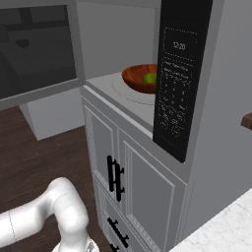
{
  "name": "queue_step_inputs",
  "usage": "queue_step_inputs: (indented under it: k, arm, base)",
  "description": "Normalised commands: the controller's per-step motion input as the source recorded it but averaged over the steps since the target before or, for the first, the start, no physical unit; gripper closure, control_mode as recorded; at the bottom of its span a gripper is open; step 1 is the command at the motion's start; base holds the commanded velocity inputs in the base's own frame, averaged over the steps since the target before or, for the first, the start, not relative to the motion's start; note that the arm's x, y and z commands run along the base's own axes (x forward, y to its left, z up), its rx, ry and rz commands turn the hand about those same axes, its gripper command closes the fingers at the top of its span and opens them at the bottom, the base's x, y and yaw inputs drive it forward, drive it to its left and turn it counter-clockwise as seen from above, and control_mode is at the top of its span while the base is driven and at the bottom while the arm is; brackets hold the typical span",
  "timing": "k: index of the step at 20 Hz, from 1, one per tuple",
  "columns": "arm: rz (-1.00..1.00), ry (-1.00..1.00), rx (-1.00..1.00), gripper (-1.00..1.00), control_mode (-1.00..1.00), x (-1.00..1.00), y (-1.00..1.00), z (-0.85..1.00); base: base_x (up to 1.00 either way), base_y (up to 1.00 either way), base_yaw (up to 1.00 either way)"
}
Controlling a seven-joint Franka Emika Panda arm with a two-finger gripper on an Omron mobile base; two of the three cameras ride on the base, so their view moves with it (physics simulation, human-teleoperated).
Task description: Pick the lime from the sink and place it in the bowl. Then pick the bowl and place it in the microwave. Then close the microwave door and press the start button.
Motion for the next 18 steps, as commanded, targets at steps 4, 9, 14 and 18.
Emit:
queue_step_inputs:
  k: [4,9,14,18]
  arm:
    - [-0.02,-0.17,0.00,-1.00,-1.00,0.00,-0.26,0.55]
    - [0.00,-0.16,0.00,-1.00,-1.00,0.00,-0.37,0.45]
    - [0.00,-0.12,0.01,-1.00,-1.00,0.00,-0.57,0.40]
    - [0.00,-0.09,0.05,-1.00,-1.00,-0.02,-0.80,0.43]
  base:
    - [0.00,0.00,0.00]
    - [0.00,0.00,0.00]
    - [0.00,0.00,0.00]
    - [0.00,0.00,0.00]
